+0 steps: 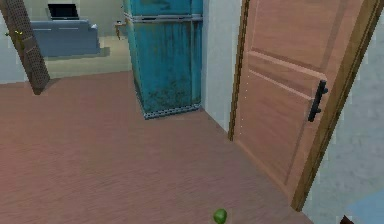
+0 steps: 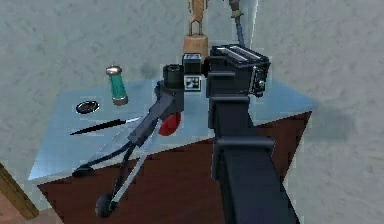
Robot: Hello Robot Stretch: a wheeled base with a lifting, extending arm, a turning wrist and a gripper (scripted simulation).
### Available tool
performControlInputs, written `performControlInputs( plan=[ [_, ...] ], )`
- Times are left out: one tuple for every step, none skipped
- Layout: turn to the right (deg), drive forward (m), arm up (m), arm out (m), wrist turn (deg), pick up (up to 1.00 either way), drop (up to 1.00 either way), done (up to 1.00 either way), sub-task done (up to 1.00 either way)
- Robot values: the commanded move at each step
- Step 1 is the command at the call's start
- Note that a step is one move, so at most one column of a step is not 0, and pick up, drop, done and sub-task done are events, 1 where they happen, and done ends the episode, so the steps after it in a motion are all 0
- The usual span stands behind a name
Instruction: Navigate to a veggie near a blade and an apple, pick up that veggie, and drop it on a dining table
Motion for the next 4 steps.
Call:
performControlInputs(
  plan=[
    [0.0, 0.0, 0.0, 0.0, 45.0, 0.0, 0.0, 0.0, 0.0],
    [0.0, 0.0, 0.0, 0.0, 45.0, 0.0, 0.0, 0.0, 0.0],
    [0.0, 0.0, 0.0, 0.0, 24.0, 0.0, 0.0, 0.0, 0.0],
    [0.0, 0.0, -0.1, 0.0, 0.0, 0.0, 0.0, 0.0, 0.0]
  ],
)
